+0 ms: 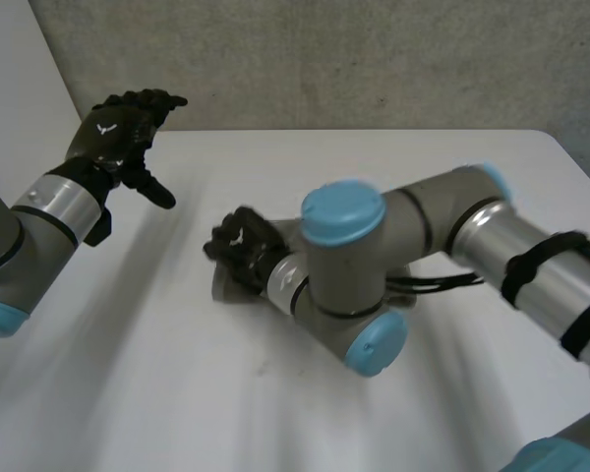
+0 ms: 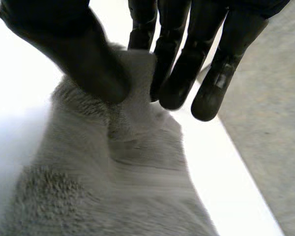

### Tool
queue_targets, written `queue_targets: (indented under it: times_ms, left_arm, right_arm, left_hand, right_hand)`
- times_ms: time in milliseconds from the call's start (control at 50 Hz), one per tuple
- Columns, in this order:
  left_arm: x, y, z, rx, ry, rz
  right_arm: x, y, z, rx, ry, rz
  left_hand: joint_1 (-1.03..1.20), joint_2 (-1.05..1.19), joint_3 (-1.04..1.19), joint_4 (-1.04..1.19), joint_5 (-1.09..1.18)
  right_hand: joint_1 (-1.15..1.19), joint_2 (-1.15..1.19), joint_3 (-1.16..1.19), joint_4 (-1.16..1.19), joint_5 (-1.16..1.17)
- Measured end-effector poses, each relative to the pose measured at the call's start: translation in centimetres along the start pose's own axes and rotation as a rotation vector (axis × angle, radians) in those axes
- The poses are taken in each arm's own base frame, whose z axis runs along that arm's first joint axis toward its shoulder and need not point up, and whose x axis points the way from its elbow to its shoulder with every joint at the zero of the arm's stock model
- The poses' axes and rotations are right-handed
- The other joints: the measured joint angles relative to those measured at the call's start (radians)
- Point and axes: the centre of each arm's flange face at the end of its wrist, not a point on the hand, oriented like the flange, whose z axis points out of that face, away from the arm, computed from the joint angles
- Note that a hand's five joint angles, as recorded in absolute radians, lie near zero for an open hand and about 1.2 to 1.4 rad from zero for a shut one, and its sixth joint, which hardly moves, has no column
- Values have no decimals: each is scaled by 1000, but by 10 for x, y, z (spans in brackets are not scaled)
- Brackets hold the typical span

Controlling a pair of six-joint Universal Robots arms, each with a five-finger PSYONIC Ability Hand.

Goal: Fold the towel.

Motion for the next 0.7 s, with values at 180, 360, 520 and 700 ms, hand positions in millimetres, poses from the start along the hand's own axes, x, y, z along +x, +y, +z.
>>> queue_targets:
  times_ms: [180, 360, 520, 700]
  left_arm:
    - [7, 14, 5, -28, 23, -9]
    - [35, 20, 11, -35, 79, -14]
    - [57, 46, 10, -101, 57, -20]
    - [59, 54, 10, -121, 39, -21]
  right_arm:
    - [20, -10, -12, 3, 41, 33]
    - [91, 1, -75, -64, 153, 241]
    - [115, 72, -124, -236, 231, 404]
    - [113, 129, -134, -293, 231, 483]
  left_hand:
    - [0, 0, 0, 0, 0]
    - [0, 0, 0, 0, 0]
    - [0, 0, 0, 0, 0]
    - [0, 0, 0, 0, 0]
  right_hand:
    - [-840, -866, -878, -862, -878]
    - [-857, -866, -881, -862, -878]
    - [-857, -866, -881, -862, -878]
    - [-814, -827, -843, -841, -830]
